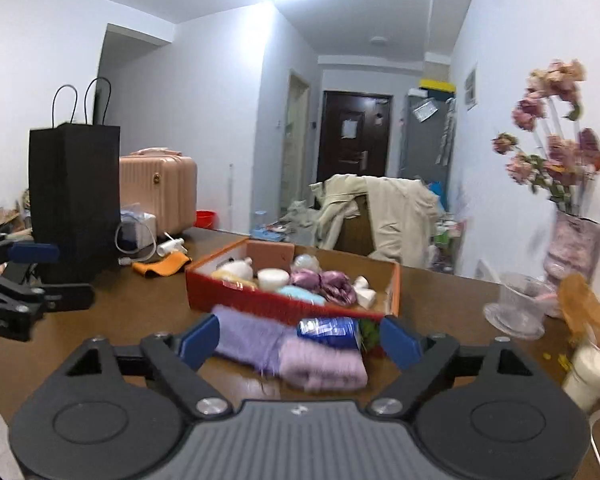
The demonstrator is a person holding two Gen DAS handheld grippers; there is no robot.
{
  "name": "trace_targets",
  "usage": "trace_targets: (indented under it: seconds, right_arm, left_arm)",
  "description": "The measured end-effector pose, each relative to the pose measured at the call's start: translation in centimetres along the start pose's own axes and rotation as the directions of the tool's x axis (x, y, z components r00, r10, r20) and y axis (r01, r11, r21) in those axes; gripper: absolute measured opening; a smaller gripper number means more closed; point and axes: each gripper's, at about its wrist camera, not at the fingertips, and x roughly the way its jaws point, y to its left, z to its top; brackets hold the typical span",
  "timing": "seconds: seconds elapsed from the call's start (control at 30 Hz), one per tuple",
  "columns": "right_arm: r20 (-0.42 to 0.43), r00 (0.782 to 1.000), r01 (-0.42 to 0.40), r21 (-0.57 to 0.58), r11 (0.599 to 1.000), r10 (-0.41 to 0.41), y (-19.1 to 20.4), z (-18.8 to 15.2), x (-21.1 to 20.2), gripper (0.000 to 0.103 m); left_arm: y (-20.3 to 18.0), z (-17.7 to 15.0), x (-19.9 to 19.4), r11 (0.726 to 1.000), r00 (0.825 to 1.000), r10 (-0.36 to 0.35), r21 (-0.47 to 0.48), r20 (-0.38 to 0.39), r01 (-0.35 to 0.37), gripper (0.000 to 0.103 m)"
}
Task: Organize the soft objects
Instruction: 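Move both open grippers back over the purple linen pouch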
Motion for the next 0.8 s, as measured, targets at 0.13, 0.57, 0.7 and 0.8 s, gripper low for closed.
trace_targets:
  seconds: [0.13,0.57,0.7,0.8]
  right_arm:
    - [0.011,0.999,0.035,0.002,0.999,-0.035,0.3,-2.9,-2.9,0.087]
    - [-0.036,0.999,0.037,0.076,0.996,-0.034,-0.1,-4.1,0.6,0.084]
    - [-0.046,0.999,0.011,0.087,0.996,-0.007,0.1,-3.3,4.0,0.076]
    - [-0.065,0.995,-0.067,0.094,0.993,0.074,0.4,-1.8,7.8,0.059]
  left_arm:
    - [-0.4,-2.1,-2.2,1.000,1.000,-0.006,0.013,-0.020,0.006,0.103]
    - [0.9,-2.9,2.1,0.999,0.995,0.014,-0.050,-0.101,-0.019,0.103]
    - [1.3,-2.9,6.0,0.996,0.988,-0.004,-0.083,-0.155,-0.009,0.103]
    - [1.5,-2.2,9.8,0.998,0.988,-0.019,-0.061,-0.153,0.009,0.102]
